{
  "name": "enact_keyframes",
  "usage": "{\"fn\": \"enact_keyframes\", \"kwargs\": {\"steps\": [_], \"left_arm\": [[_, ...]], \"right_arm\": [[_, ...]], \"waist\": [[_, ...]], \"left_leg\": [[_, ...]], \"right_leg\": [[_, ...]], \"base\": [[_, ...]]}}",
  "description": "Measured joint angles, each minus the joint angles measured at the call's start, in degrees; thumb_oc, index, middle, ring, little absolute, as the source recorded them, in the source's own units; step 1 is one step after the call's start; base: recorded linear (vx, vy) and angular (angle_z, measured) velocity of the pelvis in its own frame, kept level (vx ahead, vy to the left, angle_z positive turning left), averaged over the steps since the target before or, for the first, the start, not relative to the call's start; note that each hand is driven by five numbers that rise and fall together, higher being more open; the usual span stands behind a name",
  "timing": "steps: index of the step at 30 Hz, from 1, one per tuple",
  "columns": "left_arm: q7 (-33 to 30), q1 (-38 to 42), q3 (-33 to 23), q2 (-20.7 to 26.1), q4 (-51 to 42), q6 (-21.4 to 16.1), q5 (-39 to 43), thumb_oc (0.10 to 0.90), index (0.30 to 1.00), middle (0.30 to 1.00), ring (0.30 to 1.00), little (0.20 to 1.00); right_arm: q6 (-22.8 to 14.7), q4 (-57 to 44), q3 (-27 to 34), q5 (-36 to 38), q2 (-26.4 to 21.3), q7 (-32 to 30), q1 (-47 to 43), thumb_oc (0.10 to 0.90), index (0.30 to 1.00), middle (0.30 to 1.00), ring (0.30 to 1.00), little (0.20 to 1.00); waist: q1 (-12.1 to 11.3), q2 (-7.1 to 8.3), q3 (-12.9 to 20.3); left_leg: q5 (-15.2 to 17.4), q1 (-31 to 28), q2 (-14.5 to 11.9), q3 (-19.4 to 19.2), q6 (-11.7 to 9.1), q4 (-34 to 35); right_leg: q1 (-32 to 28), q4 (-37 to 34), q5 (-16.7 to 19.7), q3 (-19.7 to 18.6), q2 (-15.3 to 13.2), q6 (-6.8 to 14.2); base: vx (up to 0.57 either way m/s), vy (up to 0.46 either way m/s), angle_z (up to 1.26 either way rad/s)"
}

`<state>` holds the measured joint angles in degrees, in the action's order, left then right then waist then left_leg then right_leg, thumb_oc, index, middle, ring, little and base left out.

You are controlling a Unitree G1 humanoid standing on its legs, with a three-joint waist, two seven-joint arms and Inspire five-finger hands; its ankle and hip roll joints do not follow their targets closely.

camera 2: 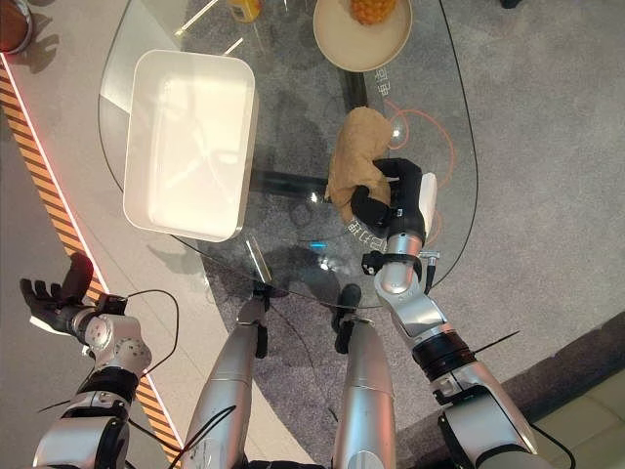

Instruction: Wipe the table with a cloth and put it in the basket.

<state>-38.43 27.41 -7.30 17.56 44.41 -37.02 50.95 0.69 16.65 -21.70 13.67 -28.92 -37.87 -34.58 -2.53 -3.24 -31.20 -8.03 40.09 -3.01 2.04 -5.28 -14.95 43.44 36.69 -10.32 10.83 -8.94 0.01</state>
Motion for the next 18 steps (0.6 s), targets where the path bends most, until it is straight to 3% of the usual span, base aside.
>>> {"fn": "enact_keyframes", "kwargs": {"steps": [14,18], "left_arm": [[9.14,0.77,2.67,-0.62,-14.35,-0.53,-0.29,0.8,0.9,0.9,0.9,0.9],[13.99,0.9,5.09,-0.8,-16.8,0.64,-4.49,0.8,0.9,0.9,0.9,0.9]], "right_arm": [[-0.03,-3.5,3.02,-2.58,1.99,1.41,2.32,0.1,0.3,0.3,0.3,0.2],[-0.78,-6.35,3.87,-3.59,2.23,2.26,3.87,0.1,0.3,0.3,0.3,0.2]], "waist": [[0.34,0.0,0.0],[0.52,0.01,-0.01]], "left_leg": [[-0.03,-0.01,0.01,-0.06,-0.06,0.33],[0.01,-0.01,0.0,-0.08,0.01,0.76]], "right_leg": [[0.02,-0.26,-0.1,-0.01,0.01,0.15],[0.06,-0.56,-0.09,0.04,0.01,0.18]], "base": [[0.0,-0.001,0.0],[-0.01,-0.002,0.0]]}}
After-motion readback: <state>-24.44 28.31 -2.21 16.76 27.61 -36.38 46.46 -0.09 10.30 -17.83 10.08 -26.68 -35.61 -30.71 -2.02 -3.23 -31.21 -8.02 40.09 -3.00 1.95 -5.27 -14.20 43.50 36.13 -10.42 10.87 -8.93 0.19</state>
